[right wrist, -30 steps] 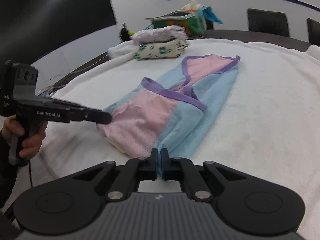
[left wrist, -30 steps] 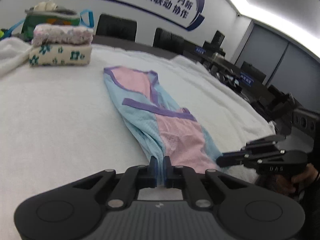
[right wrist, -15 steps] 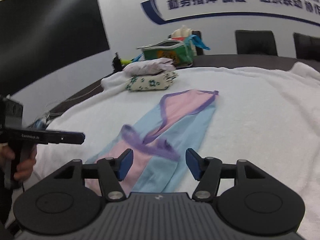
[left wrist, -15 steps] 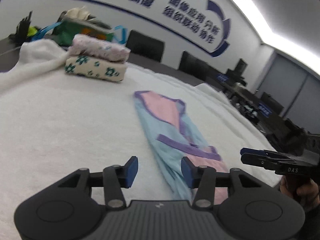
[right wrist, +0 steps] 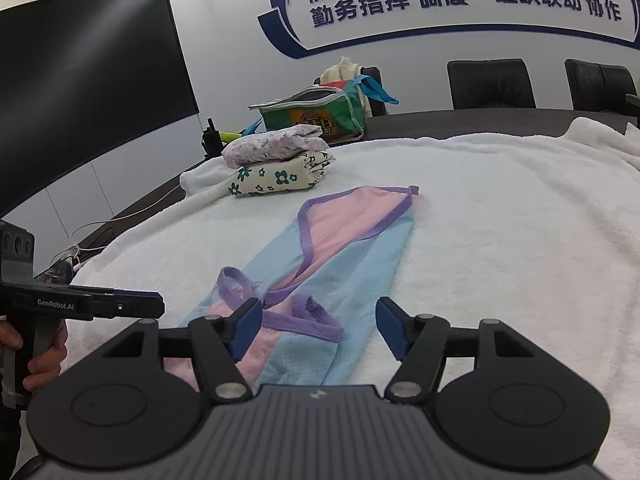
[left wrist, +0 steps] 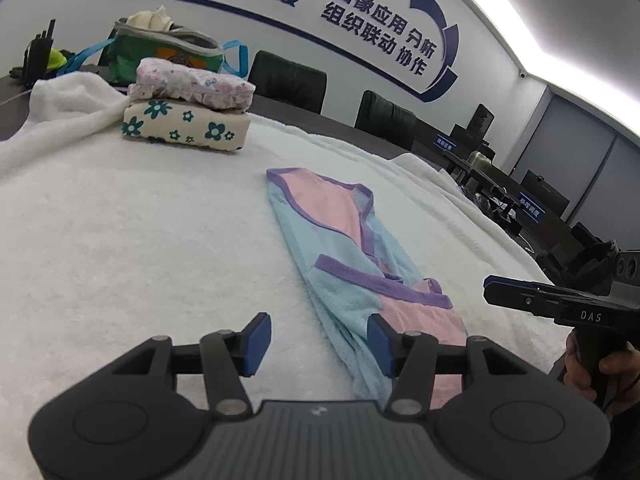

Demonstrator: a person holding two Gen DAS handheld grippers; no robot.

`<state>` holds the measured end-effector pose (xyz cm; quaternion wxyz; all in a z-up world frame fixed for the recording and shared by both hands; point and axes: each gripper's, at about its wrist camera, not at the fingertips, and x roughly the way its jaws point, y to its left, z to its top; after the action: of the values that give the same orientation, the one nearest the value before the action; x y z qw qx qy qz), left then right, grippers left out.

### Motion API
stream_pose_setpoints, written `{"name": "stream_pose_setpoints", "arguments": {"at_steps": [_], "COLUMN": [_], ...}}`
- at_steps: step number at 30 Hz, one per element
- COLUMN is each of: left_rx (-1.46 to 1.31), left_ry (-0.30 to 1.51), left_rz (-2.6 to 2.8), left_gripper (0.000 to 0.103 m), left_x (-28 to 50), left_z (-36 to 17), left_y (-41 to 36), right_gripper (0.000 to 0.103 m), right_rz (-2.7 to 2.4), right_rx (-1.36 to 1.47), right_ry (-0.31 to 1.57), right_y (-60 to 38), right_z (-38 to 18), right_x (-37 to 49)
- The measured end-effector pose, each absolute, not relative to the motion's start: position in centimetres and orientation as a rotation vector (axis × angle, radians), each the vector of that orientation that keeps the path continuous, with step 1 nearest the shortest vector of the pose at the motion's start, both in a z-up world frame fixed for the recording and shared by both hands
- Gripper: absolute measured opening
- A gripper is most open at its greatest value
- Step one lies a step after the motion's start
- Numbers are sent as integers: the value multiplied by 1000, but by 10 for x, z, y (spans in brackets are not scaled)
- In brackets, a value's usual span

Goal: Fold clothes
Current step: 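Release the garment and hold both grippers open above it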

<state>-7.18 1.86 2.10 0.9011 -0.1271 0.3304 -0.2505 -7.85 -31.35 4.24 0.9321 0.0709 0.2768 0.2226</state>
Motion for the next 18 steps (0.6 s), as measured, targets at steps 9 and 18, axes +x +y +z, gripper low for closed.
{"name": "stream_pose_setpoints", "arguments": {"at_steps": [9,18], "left_rx": [-274,-267], "left_ry": [672,690], "left_rz": [-509,-504], "left_gripper": [52,53], "left_x": [-67,-66], "left_z": [27,23], "left_y": [16,14], "right_gripper": [64,65], "right_rz": [469,447], "right_rx": [152,169], "right_ry": [564,579], "right_y": [-309,-315], "right_z": [41,36], "right_x": [-70,-70]}}
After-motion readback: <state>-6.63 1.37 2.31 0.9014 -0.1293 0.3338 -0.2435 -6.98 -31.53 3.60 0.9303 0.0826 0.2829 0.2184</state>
